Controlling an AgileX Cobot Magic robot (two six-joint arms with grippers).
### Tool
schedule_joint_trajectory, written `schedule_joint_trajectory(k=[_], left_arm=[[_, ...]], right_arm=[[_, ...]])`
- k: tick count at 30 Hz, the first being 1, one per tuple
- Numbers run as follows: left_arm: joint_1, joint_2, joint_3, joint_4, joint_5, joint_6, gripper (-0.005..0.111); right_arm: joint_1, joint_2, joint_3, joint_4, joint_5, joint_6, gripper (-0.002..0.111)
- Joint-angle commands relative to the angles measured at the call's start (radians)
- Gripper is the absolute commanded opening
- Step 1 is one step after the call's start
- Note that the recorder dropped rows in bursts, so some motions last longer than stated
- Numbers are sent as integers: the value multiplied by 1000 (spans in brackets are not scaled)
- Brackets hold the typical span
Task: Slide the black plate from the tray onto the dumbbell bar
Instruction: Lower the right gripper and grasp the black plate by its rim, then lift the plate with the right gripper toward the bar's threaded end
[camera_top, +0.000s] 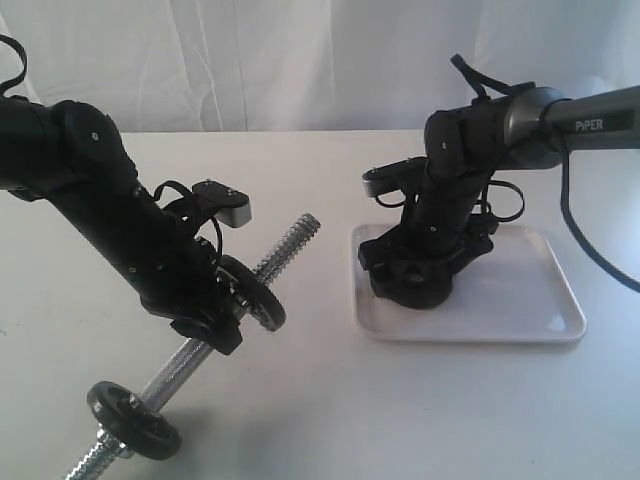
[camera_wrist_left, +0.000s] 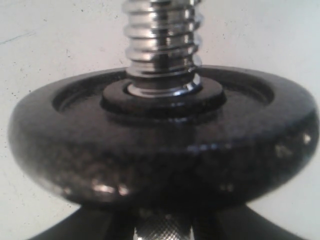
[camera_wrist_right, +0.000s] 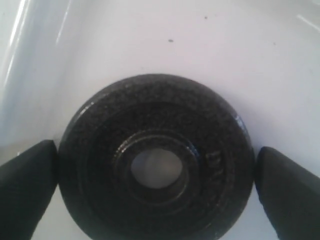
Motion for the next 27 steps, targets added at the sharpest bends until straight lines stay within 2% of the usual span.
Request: schedule_joint_trajectory(k=[1, 3, 5, 12, 27], left_arm=[[-1, -40, -22, -104, 16, -7, 0], [-1, -40, -22, -104, 16, -7, 0], [-1, -40, -22, -104, 16, -7, 0], [-1, -40, -22, -104, 16, -7, 0], [-1, -48, -22, -109, 32, -7, 0]], right_arm=[[0, 60, 11, -14, 56, 6, 102], [0, 72, 7, -51, 94, 11, 92], [0, 83, -9, -87, 142, 49, 76], [0, 89, -32, -78, 202, 51, 0], [-1, -97, -68, -44, 250, 30, 0]])
